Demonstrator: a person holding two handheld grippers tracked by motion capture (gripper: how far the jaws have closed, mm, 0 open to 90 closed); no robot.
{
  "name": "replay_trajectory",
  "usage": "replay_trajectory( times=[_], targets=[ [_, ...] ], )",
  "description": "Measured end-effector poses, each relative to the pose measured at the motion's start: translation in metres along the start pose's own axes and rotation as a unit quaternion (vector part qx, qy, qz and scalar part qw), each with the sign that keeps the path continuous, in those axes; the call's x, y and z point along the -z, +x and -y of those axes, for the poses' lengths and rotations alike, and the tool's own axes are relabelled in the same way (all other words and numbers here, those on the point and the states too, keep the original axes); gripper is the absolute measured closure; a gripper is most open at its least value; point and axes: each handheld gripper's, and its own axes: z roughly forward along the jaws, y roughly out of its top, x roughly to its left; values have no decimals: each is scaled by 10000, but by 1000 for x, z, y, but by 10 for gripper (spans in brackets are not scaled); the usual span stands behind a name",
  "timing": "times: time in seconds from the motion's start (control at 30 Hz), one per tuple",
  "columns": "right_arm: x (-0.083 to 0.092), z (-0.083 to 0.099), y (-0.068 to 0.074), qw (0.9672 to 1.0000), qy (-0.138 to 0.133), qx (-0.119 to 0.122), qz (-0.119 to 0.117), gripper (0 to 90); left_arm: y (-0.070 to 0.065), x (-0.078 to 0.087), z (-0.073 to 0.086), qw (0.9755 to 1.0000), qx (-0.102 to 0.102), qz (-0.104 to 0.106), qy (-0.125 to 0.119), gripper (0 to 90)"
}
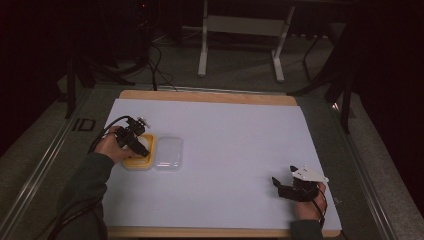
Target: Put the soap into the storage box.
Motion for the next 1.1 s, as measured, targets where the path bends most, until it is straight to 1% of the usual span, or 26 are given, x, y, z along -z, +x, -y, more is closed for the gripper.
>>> replay_trajectory(
  times=[0.03,0.13,0.17,0.2,0.23,0.27,0.3,0.37,0.43,0.47,0.5,0.53,0.8,0.87,0.9,1.0,1.1],
  targets=[
    [0,0,0,10000,-2,0,0,178,2,-1,1,10000,8,57,-22,240],
    [0,0,0,10000,-2,-2,-2,178,3,-2,2,9999,18,89,-45,240],
    [0,0,0,10000,-1,-2,-3,178,2,-3,1,10000,-58,63,-27,240],
    [0,0,0,10000,-1,-2,-3,178,2,-3,1,10000,-58,63,-27,240],
    [0,0,0,10000,-1,-4,-5,178,2,-4,1,9998,-171,60,-44,240],
    [0,0,0,10000,-1,-4,-5,178,2,-4,1,9998,-171,60,-44,240],
    [0,0,0,10000,-1,-6,-7,178,0,-4,2,9994,-308,64,-110,239],
    [0,0,0,10000,-3,-3,-6,178,0,-5,2,9993,-344,89,-88,240],
    [0,0,0,10000,-3,-3,-4,178,1,-6,2,9991,-408,47,-69,240],
    [0,0,0,10000,-3,-3,-4,178,1,-6,2,9991,-408,47,-69,240],
    [0,0,0,10000,-4,-2,-3,178,1,-6,2,9989,-454,103,-87,240],
    [0,0,0,10000,-7,-2,-2,178,1,-7,3,9987,-491,104,-79,239],
    [0,0,0,10000,-8,-1,1,178,1,-10,5,9980,-592,125,-168,239],
    [0,0,0,10000,-8,0,3,178,0,-10,5,9974,-686,108,-183,239],
    [0,0,0,10000,-10,-1,4,178,0,-10,5,9974,-686,108,-183,239],
    [0,0,0,10000,-8,-1,6,178,0,-10,6,9967,-775,106,-193,239],
    [0,0,0,10000,-7,-1,9,178,2,-11,6,9968,-755,163,-217,239]
  ],
)
